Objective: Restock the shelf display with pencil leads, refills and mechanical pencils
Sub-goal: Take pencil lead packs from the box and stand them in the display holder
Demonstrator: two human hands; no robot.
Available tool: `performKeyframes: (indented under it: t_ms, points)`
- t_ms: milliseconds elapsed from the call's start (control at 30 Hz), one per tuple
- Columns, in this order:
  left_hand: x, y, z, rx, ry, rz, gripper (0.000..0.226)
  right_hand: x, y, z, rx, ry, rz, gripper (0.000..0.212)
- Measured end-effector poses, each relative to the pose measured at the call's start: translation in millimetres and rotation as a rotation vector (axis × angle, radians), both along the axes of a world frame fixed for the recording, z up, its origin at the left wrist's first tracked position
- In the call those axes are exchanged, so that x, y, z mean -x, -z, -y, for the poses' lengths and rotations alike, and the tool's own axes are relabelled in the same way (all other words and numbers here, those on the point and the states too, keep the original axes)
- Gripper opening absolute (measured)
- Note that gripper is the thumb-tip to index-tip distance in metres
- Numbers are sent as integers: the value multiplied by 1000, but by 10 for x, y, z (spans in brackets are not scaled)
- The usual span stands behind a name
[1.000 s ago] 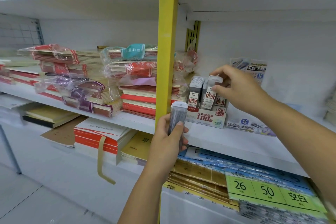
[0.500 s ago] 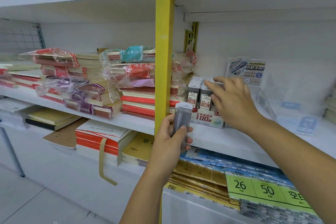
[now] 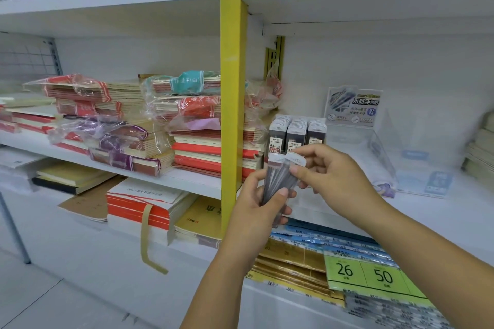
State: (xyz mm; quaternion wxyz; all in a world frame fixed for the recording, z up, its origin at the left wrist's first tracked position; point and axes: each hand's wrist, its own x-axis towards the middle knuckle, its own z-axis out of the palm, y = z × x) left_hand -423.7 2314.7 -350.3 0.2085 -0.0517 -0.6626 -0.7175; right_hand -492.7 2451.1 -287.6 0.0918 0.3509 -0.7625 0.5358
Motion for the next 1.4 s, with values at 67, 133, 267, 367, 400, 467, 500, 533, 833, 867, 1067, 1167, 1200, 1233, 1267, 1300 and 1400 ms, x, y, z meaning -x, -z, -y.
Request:
performKeyframes:
  t_ms: [67, 133, 267, 367, 400, 467, 500, 533, 833, 867, 1067, 1167, 1200, 1233, 1267, 1300, 1400]
  points:
    - [2, 3, 0, -9, -3, 2, 24, 1, -22, -33, 19, -13, 37, 18]
    - [1, -5, -2, -26, 0, 6, 16, 11, -57, -67, 64, -51, 83, 17]
    - [2, -8, -34, -23, 27, 32, 16, 20, -116, -128, 97, -139, 124, 16]
    - [-1, -6, -26, 12, 18, 13, 17, 13, -105, -151, 64, -147, 132, 18]
    - [-3, -5, -18, 25, 9, 3, 21, 12, -97, -154, 62, -137, 136, 19]
    - [-5, 2, -5, 53, -8, -7, 28, 18, -90, -162, 45, -118, 141, 18]
    - [-5, 8, -3, 68, -13, -7, 33, 26, -84, -167, 31, -116, 152, 17]
    - [-6, 15, -4, 78, -12, -7, 37, 40, -76, -174, 15, -114, 166, 18]
    - [68, 54, 53, 22, -66, 8, 22, 232, -465, -406, 210, 146, -120, 36]
    - [70, 47, 58, 10, -73, 6, 23, 273, -555, -449, 216, 153, -173, 37]
    - [62, 11, 83, -65, -108, -23, 28, 420, -692, -417, -225, 181, -411, 42]
    - [63, 5, 77, -81, -115, -33, 28, 494, -601, -326, -286, 240, -398, 36]
    - [63, 6, 72, -80, -115, -33, 28, 531, -574, -303, -293, 256, -369, 35]
    - [63, 10, 69, -75, -116, -32, 28, 564, -546, -275, -303, 274, -339, 33]
    - [63, 14, 69, -68, -117, -31, 28, 594, -518, -249, -320, 294, -319, 30]
    - [61, 16, 70, -61, -119, -30, 29, 622, -485, -226, -344, 317, -318, 26]
    - [63, 13, 79, -49, -124, -29, 31, 685, -385, -185, -450, 424, -451, 20]
